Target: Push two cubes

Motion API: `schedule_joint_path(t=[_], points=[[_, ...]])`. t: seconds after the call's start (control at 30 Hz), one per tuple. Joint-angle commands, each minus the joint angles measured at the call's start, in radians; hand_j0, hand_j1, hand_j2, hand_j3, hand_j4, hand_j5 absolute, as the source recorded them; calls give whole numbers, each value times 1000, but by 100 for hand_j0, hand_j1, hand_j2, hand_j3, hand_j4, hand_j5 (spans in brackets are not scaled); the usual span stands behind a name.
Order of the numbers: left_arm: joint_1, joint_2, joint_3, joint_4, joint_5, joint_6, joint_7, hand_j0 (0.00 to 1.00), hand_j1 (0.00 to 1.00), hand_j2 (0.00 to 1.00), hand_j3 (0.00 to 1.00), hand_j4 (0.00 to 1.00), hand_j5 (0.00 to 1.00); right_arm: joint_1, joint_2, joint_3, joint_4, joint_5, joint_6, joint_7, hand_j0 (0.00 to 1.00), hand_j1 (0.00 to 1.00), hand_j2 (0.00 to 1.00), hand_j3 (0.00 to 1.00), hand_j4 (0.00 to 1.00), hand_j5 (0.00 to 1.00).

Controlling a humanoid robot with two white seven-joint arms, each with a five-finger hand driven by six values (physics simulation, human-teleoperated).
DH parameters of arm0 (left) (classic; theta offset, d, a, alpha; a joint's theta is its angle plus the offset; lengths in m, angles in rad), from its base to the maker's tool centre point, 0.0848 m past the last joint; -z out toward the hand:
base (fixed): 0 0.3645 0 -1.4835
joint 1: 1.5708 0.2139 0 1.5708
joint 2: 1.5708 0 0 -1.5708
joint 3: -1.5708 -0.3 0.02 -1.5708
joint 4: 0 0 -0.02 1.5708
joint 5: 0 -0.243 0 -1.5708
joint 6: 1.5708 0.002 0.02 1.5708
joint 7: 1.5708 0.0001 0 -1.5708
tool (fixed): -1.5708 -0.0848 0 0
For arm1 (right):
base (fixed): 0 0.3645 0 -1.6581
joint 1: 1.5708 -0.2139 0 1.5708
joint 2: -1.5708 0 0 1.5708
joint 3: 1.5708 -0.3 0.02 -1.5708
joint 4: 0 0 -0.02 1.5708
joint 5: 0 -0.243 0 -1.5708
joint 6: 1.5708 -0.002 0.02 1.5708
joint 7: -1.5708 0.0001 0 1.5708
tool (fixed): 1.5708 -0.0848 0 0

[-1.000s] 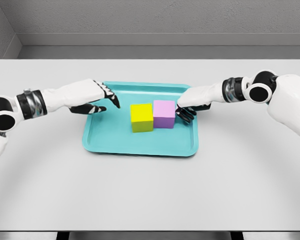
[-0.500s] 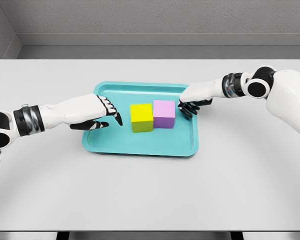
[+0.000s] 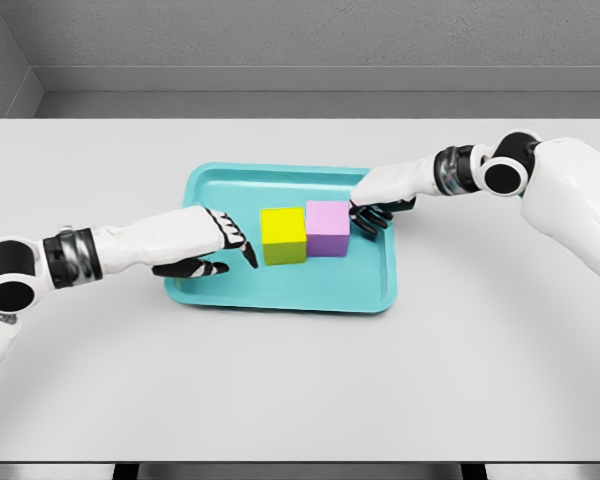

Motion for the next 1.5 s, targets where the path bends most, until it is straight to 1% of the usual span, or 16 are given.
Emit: schedule_joint_path(t=[0.0, 0.07, 0.17, 0.23, 0.4, 0.6, 0.63, 0.67, 0.77, 0.83, 0.93, 1.03, 1.1, 1.27, 1.4, 1.47], points=[[3, -12, -4, -10, 23, 3, 0, 64, 64, 64, 64, 64, 64, 0, 4, -1, -1, -7, 2, 1, 11, 11, 11, 11, 11, 11], [23, -44, -5, -44, 24, 3, 0, 64, 64, 64, 64, 64, 64, -2, 4, -1, -3, -7, 2, 1, 11, 11, 11, 11, 11, 11], [26, -49, -7, -78, 30, 3, 0, 63, 63, 63, 63, 63, 63, -2, 6, -1, -3, -7, 2, 1, 11, 11, 11, 11, 11, 11], [26, -49, -25, -78, 32, 3, 0, 63, 63, 63, 63, 63, 63, -2, 4, -1, 0, -7, 2, 1, 11, 11, 11, 11, 11, 11], [31, -51, -25, -74, 38, 3, 0, 63, 63, 63, 63, 63, 63, -11, -6, -1, -4, -3, 2, 1, 11, 11, 11, 11, 11, 11], [31, -86, -28, -62, 52, 3, 0, 64, 64, 64, 64, 64, 64, -29, -11, 0, -15, -4, 2, 1, 11, 11, 11, 11, 11, 11], [31, -86, -30, -58, 52, 3, 0, 64, 64, 64, 64, 64, 64, -32, -11, 0, -15, -4, 2, 1, 11, 11, 11, 11, 11, 11], [28, -95, -62, -45, 53, 3, 0, 64, 64, 64, 64, 64, 64, -37, -13, 0, -15, -4, 2, 1, 11, 11, 11, 11, 11, 11], [25, -113, -63, -22, 53, 3, 0, 64, 64, 64, 64, 64, 64, -40, -34, -1, -46, -6, 2, 1, 12, 12, 12, 12, 12, 12], [25, -121, -63, -6, 53, 3, 0, 64, 64, 64, 64, 64, 64, -38, -36, -1, -47, -6, 2, 1, 12, 12, 12, 12, 12, 12], [15, -140, -65, 45, 52, 3, 0, 64, 64, 64, 64, 64, 64, -40, -37, 0, -49, -6, 2, 1, 12, 12, 12, 12, 12, 12], [8, -158, -71, 45, 52, 3, 0, 58, 58, 58, 58, 58, 58, -41, -57, 0, -47, -7, 2, 1, 13, 13, 13, 13, 13, 13], [3, -166, -73, 45, 47, 3, 0, 56, 56, 56, 56, 56, 56, -43, -69, -1, -49, -9, 2, 1, 13, 13, 13, 13, 13, 13], [-3, -175, -79, 64, 53, 3, 0, 56, 56, 56, 56, 56, 56, -45, -82, 2, -47, -9, 2, 1, 12, 12, 12, 12, 12, 12], [-3, -181, -79, 77, 63, 3, 0, 57, 57, 57, 57, 57, 57, -45, -117, -1, -46, -9, 2, 1, 13, 13, 13, 13, 13, 13], [-18, -184, -80, 122, 75, 3, 0, 57, 57, 57, 57, 57, 57, -41, -135, 2, -41, -7, 2, 1, 12, 12, 12, 12, 12, 12]])
